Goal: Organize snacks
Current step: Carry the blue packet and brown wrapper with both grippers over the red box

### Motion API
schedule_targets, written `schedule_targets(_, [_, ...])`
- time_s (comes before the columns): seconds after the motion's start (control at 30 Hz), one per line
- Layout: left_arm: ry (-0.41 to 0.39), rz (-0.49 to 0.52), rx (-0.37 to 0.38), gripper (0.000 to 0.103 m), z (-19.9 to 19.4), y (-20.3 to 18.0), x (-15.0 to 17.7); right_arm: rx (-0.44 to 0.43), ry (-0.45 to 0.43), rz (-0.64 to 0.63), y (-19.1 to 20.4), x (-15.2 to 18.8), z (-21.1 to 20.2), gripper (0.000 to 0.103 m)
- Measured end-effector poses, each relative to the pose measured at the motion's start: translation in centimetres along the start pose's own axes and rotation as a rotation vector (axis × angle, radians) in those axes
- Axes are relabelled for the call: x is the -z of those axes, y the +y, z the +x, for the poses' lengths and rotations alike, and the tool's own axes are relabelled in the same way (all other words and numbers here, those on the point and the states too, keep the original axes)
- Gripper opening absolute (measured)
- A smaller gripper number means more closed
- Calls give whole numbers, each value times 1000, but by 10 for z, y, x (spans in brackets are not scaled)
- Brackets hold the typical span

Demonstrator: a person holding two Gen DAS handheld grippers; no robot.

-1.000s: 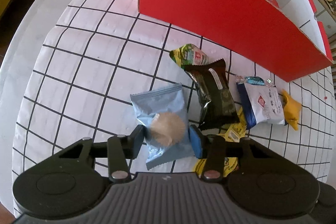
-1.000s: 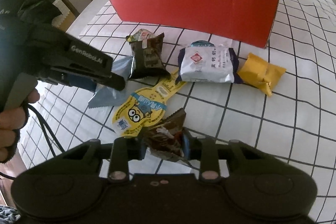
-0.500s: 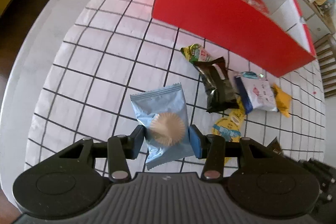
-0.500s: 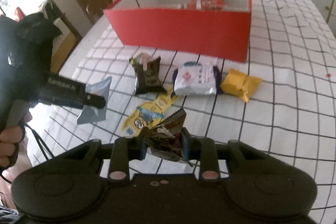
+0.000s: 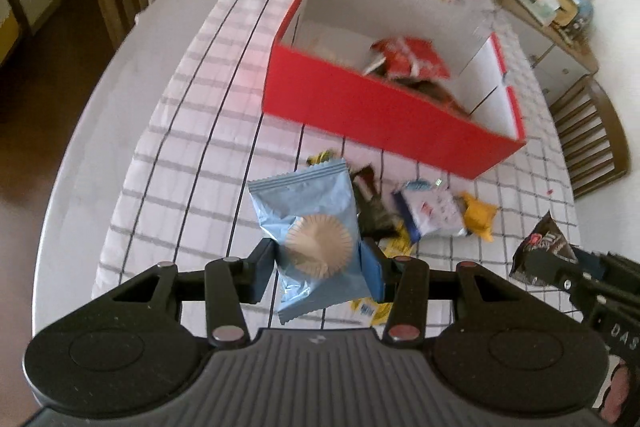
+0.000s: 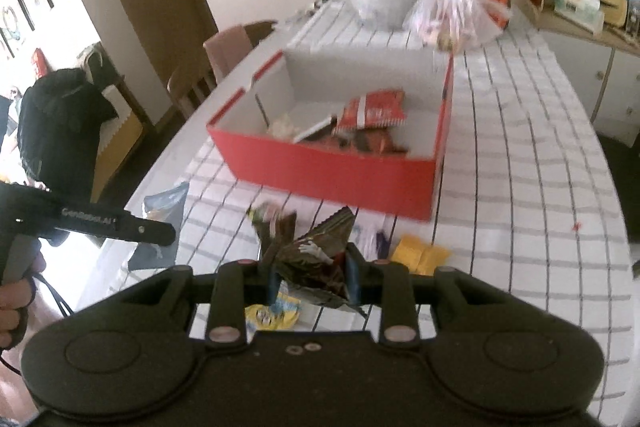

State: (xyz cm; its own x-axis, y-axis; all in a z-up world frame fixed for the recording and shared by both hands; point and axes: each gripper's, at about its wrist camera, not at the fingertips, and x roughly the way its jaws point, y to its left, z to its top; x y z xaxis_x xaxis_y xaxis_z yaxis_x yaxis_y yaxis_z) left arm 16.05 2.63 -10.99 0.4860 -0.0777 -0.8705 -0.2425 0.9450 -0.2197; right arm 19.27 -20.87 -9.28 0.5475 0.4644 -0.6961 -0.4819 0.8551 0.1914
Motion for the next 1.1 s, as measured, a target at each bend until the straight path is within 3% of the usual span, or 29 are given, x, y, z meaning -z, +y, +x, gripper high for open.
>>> schedule_targets(0.2, [-82,49,0,46,-19,-14,-26,29,-48,-23,-6,-29,-2,30])
schedule_targets(0.57, [-152,107,-27,46,-24,-35,-76,54,-80,-17,-20,-77,20,30])
schedule_targets(0.8, [-153,132,-45,46,-8,-41,-113,81,-75,-12,-32,-109,52,31])
schedule_targets(1.1, [-99,150,-81,46,31,-42,-151,101,0,-10,-45,-128,103,30])
